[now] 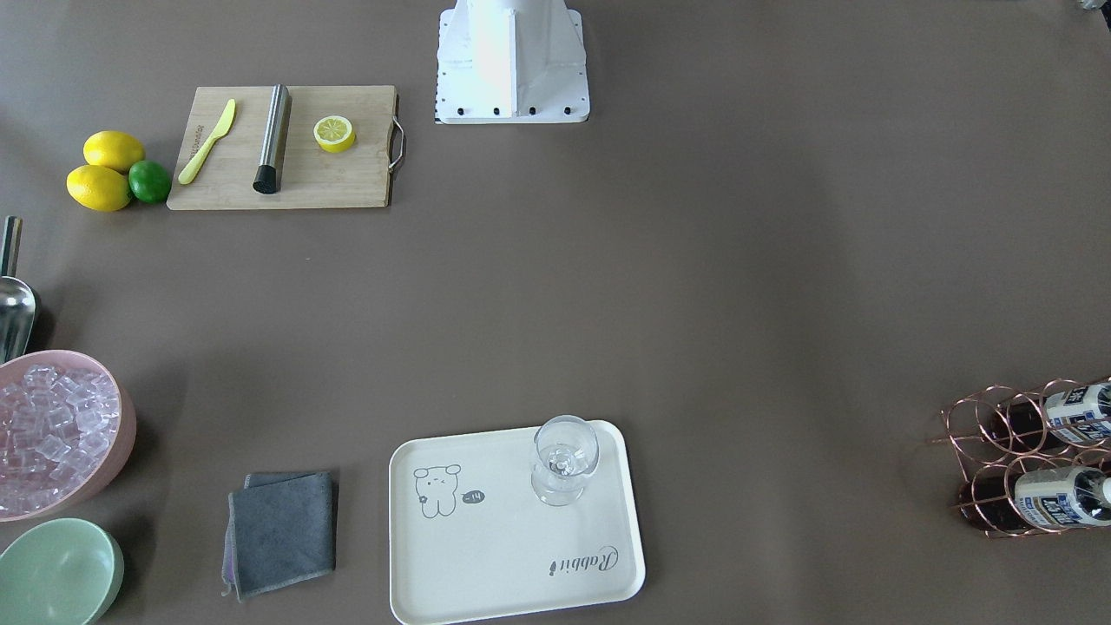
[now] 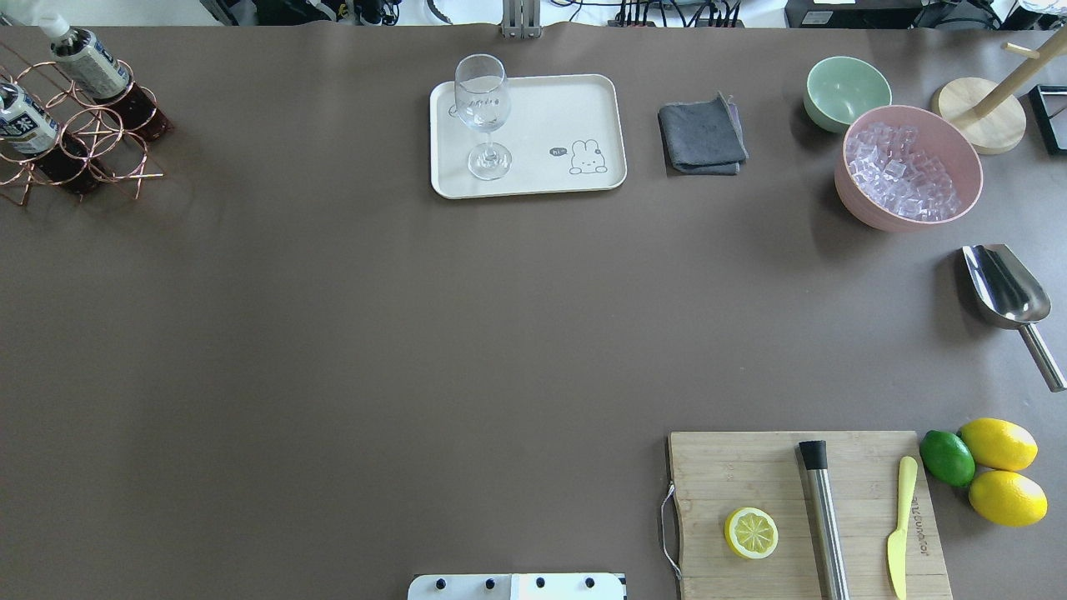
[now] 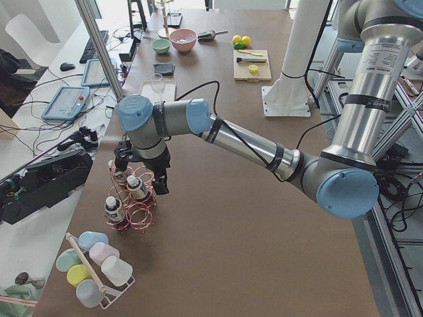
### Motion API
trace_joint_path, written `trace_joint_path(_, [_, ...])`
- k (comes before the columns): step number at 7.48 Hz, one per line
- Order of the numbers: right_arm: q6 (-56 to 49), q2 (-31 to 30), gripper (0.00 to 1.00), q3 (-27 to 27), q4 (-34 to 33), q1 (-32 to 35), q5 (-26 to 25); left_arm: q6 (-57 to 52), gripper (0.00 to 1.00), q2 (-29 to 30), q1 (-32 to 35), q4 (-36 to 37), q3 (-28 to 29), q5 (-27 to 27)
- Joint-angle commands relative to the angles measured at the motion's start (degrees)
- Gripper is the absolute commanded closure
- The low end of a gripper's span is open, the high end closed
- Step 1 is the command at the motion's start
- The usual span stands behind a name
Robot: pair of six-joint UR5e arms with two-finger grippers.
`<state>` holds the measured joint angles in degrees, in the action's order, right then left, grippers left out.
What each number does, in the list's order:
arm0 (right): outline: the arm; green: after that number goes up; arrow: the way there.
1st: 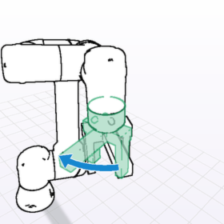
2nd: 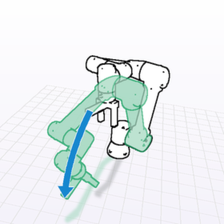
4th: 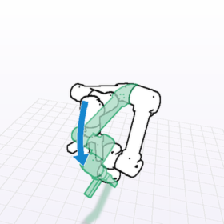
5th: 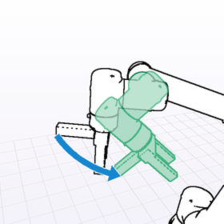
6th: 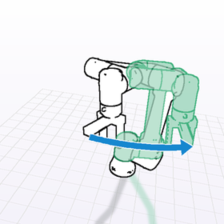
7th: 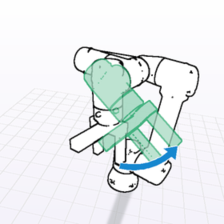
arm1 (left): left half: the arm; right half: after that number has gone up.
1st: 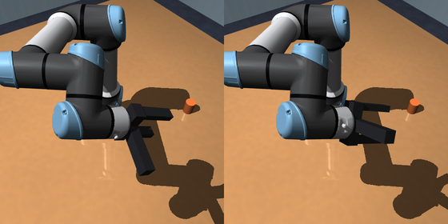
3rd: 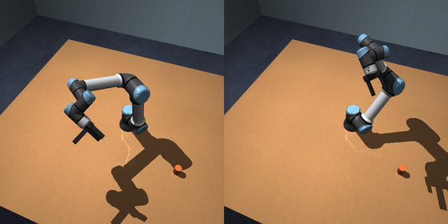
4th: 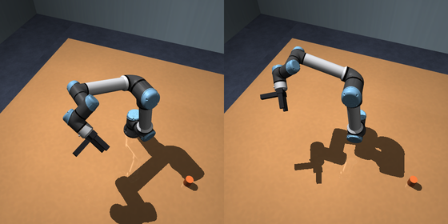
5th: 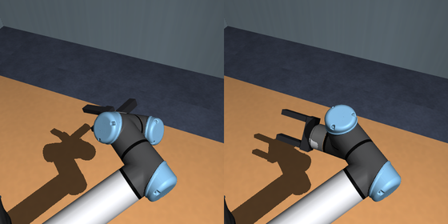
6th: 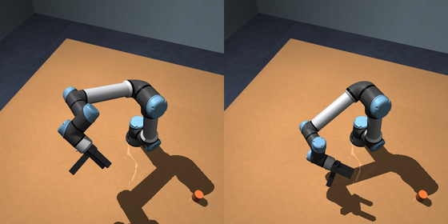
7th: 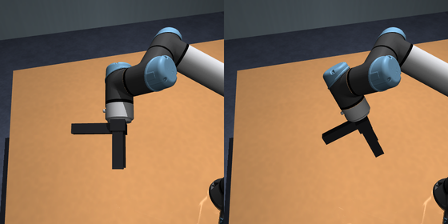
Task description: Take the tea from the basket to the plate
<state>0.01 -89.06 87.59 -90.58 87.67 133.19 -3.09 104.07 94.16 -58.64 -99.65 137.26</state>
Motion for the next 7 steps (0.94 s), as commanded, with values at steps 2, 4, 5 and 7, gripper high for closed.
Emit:
trace_joint_path(2, [-0.01, 0.03, 0.0, 0.04, -0.03, 0.04, -0.03, -0.33, 0.01, -1.15, -1.08, 0.19, -2.31, -0.51])
trace_joint_path(4, [-0.01, 0.12, 0.0, 0.3, -0.12, 0.04, -0.03, -0.42, 0.01, -1.15, -1.17, -0.07, -1.96, -0.51])
trace_joint_path(5, [-0.01, 0.2, 0.0, 0.48, 0.05, 0.04, 0.05, -0.16, 0.01, -1.24, -2.91, 0.11, -1.69, -0.51])
trace_joint_path(7, [-0.18, -0.23, 0.0, 1.09, 0.5, 0.83, 2.84, 0.02, 0.01, -1.24, -3.2, 0.11, -1.61, -0.42])
